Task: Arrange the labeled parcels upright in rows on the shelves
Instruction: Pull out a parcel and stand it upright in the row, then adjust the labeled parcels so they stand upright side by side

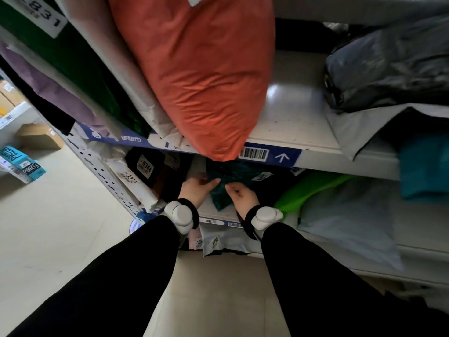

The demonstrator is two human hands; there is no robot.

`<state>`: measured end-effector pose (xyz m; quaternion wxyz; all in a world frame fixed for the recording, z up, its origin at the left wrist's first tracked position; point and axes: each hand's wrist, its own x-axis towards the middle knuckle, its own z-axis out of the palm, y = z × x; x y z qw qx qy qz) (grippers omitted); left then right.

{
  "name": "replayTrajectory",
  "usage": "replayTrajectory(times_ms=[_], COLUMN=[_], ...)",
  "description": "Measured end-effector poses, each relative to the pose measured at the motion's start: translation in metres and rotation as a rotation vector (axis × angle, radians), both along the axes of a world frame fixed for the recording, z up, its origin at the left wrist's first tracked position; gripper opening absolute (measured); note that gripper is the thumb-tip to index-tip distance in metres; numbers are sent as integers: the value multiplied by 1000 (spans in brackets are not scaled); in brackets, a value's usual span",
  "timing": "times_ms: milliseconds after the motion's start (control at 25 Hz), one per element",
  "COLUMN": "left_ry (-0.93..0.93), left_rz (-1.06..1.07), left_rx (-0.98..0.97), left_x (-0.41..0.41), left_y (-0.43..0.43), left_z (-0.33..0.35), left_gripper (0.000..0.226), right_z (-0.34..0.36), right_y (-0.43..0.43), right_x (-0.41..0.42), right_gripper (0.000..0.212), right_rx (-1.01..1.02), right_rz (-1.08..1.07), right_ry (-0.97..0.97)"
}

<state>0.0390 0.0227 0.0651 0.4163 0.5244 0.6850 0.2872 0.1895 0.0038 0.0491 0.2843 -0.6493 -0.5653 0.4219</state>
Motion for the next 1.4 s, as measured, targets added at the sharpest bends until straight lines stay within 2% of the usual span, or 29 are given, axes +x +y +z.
replayTrajectory(times_ms=[160,320,400,520,720,960,1160,1400], left_ry=[60,65,95,154,238,186,128,32], left_rz=[-57,-84,-93,-98,-24,60,56,33], left_rx=[63,122,128,133,127,188,197,275], left_x=[36,69,82,97,114,116,114,110], left_y=[6,15,20,27,39,46,47,43], left_z=[0,-7,-7,-12,-23,-33,-39,-28], left_gripper=[70,107,116,126,120,130,119,93], right_z=[0,-5,-9,-16,-19,-16,-9,-5], right_y=[0,3,7,12,13,12,12,11], right_x=[30,46,50,54,57,54,46,41], right_gripper=[35,30,30,31,46,59,64,73], right_rx=[15,43,50,34,-14,-41,-66,-64], right_rz=[-68,-92,-67,-87,-101,-144,-144,-144], right_ry=[-45,-119,-199,-216,-162,-80,-29,59])
